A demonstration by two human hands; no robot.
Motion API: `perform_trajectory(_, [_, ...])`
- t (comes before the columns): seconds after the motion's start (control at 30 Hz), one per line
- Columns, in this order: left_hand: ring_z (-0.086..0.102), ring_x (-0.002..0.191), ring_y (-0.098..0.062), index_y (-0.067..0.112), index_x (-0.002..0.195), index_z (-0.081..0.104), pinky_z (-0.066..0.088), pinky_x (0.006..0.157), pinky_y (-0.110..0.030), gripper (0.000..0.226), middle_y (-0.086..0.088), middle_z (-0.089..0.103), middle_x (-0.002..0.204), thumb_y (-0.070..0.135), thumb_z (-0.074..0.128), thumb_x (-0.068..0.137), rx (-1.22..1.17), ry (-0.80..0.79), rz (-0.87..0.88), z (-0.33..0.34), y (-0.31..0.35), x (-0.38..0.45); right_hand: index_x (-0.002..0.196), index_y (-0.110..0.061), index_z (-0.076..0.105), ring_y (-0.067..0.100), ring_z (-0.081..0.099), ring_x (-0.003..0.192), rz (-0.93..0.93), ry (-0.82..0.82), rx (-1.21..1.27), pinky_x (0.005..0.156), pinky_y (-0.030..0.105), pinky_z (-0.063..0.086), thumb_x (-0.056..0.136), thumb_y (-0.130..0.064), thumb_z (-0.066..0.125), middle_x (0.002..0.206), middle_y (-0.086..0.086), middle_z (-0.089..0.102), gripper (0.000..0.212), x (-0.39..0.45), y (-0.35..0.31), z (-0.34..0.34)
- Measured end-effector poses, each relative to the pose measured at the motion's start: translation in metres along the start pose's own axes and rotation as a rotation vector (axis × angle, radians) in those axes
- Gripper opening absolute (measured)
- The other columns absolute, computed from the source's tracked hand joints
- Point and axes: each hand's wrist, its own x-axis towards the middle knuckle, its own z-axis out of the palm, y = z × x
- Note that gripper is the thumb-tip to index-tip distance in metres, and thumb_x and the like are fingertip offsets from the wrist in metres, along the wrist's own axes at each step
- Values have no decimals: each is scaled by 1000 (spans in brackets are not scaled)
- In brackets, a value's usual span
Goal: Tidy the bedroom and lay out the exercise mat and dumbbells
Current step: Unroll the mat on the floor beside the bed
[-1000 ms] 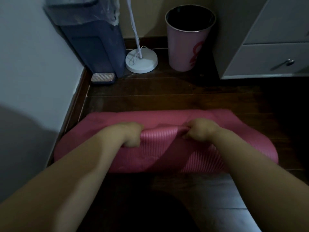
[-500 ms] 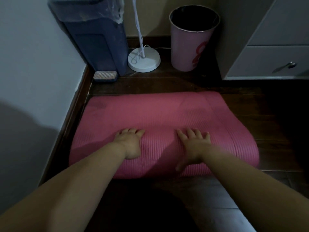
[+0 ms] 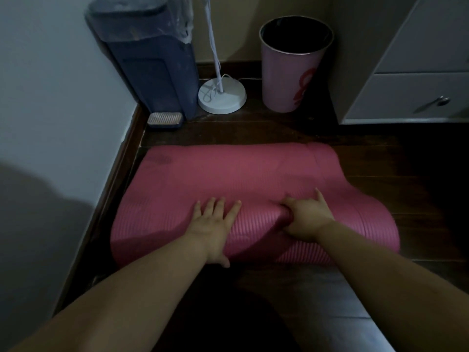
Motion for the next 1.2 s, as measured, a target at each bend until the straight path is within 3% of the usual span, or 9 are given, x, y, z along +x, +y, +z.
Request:
perform_trajectory(0.17, [48,120,-30,18,143,22,35,100,-38,72,-12,48,134,36,60,84,0,227,2,-9,5,1,140,-32,39,20,51,124,-1,-14,62,116,47,-1,79,-56,59,132,-1,58,69,-7,4,-3])
perform_trajectory(0.37, [61,103,-34,20,115,45,46,79,-34,27,-9,65,112,25,51,89,-145,289,12,-23,-1,0,126,-27,49,19,49,123,24,-93,115,116,45,5,81,-54,59,127,0,59,53,-12,8,-8])
perform_trajectory(0.57, [55,114,-33,22,118,48,43,88,-31,34,-9,60,123,35,56,88,-258,179,-26,-36,-11,12,135,-20,34,30,44,123,188,114,64,109,48,24,75,-49,65,131,10,48,74,-25,-14,-20])
perform_trajectory(0.67, [54,116,-31,24,123,49,42,90,-30,38,-8,58,126,36,58,87,-332,120,-40,-39,-15,15,126,-17,41,32,44,114,59,271,10,92,40,39,71,-34,64,123,10,47,62,-30,-36,-21])
perform_trajectory(0.77, [53,117,-31,22,124,47,42,90,-31,40,-9,57,127,38,57,88,-341,104,-46,-39,-16,17,132,-14,36,33,39,123,18,80,111,100,43,38,71,-49,66,133,13,41,77,-29,-40,-22])
perform_trajectory(0.87, [55,115,-30,20,121,44,42,89,-34,42,-9,58,126,45,55,89,-244,166,-68,-34,-15,15,150,-11,-2,31,8,145,-17,-242,10,116,54,12,58,-69,73,157,12,5,132,-31,-38,-6])
perform_trajectory(0.93, [53,118,-29,19,124,43,39,93,-37,48,-7,55,128,49,53,89,-154,183,-100,-25,-13,13,147,-12,-20,30,-8,146,-25,-274,-116,114,57,1,53,-64,79,158,11,-13,145,-32,-41,15])
perform_trajectory(1.1, [43,124,-28,21,132,41,33,101,-39,50,-7,45,136,45,50,90,-115,254,-87,-11,-17,3,151,-19,-2,26,16,142,-55,-71,-118,116,51,8,59,-55,78,155,7,17,127,-15,-36,27])
perform_trajectory(1.2, [19,139,-29,25,144,24,18,112,-46,84,-8,18,152,66,52,77,-86,202,13,0,-12,-8,149,-27,14,24,34,134,-63,-64,-43,116,48,10,59,-50,77,146,2,37,113,-3,-27,16])
